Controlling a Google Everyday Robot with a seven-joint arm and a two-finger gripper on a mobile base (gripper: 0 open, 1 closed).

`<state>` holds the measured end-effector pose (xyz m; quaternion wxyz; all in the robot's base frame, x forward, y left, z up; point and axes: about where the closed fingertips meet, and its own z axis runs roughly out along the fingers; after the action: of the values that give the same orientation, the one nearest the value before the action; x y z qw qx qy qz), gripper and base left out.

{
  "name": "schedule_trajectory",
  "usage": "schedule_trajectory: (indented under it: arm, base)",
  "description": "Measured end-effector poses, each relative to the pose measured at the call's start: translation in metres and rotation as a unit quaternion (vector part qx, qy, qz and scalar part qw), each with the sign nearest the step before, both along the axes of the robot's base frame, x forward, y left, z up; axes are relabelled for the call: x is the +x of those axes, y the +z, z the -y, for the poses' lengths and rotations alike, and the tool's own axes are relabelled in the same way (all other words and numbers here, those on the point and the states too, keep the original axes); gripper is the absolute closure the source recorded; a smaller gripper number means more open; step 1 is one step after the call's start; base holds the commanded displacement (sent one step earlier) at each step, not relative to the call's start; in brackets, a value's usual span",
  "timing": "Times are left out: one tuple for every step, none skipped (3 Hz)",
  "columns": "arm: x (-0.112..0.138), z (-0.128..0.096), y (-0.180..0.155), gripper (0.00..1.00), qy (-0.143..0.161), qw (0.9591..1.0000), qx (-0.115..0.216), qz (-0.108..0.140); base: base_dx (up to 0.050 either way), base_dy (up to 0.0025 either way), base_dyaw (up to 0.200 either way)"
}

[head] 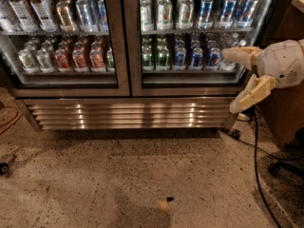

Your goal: Open right fridge door

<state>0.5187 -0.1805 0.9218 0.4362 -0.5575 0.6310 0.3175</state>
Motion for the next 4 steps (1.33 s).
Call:
schedule_trajectory:
  arm:
    - [0.0000, 0.0000, 0.0000, 0.00, 0.000, 1.0000, 0.000, 0.000]
    - [0.0000, 0.0000, 0.0000, 0.00, 0.000, 1.0000, 0.000, 0.000]
    - [0.0000, 0.0000, 0.0000, 0.00, 0.000, 1.0000, 0.000, 0.000]
    - [0.0000, 0.0000, 0.0000, 0.00, 0.000, 1.0000, 0.000, 0.000]
  base:
    - [0.049, 0.00000, 0.000]
    - [0.050, -0.00002, 0.001]
    - [0.049, 0.00008, 0.001]
    - [0.049, 0.00001, 0.000]
